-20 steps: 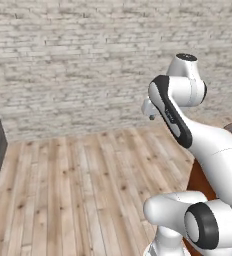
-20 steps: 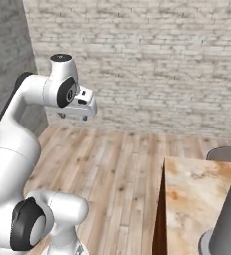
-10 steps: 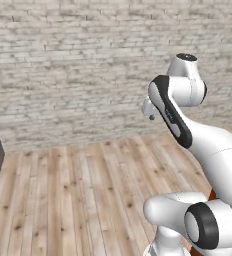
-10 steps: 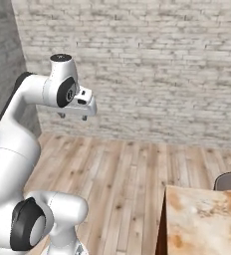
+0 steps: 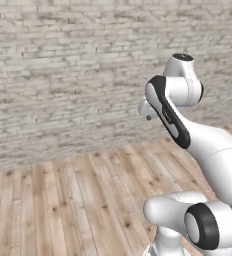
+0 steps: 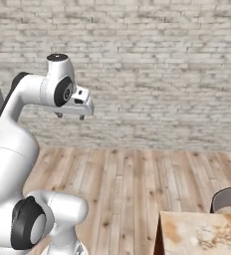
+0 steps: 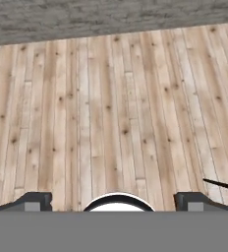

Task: Place the two vegetables and bowl onto the tray for setting up a vegetable dip station.

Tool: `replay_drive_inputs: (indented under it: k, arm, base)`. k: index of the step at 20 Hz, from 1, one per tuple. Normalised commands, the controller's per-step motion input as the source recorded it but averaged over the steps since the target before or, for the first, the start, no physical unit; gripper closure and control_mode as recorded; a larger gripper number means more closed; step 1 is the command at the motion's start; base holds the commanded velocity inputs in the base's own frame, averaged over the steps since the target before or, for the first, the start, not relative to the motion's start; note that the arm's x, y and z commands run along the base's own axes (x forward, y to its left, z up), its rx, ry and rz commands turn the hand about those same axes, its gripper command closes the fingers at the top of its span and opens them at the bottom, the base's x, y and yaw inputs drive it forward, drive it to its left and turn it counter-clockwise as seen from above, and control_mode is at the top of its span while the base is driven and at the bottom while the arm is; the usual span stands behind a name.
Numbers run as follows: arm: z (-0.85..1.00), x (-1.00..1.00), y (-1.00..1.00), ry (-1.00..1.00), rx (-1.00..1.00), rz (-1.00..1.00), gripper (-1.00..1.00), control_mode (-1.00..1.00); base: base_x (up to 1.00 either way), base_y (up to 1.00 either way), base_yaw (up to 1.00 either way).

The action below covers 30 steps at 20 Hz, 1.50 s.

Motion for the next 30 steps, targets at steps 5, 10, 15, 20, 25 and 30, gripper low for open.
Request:
replay_drive_inputs:
  k: [5, 10, 15, 20, 25, 30]
  arm:
    - [0.0, 0.0, 0.0, 0.0, 0.0, 0.0, -1.0, 1.0]
    - [0.0, 0.0, 0.0, 0.0, 0.0, 0.0, -1.0, 1.0]
    - [0.0, 0.0, 0.0, 0.0, 0.0, 0.0, -1.0, 1.0]
    - [0.0, 0.0, 0.0, 0.0, 0.0, 0.0, -1.0, 1.0]
    - [0.0, 0.0, 0.0, 0.0, 0.0, 0.0, -1.0, 1.0]
    - [0.0, 0.0, 0.0, 0.0, 0.0, 0.0, -1.0, 1.0]
  base:
    - [0.55, 0.27, -0.41]
    - [0.58, 0.29, -0.38]
    - [0.59, 0.29, -0.37]
    - [0.58, 0.29, -0.39]
    - [0.56, 0.29, -0.43]
    - [0.55, 0.28, -0.42]
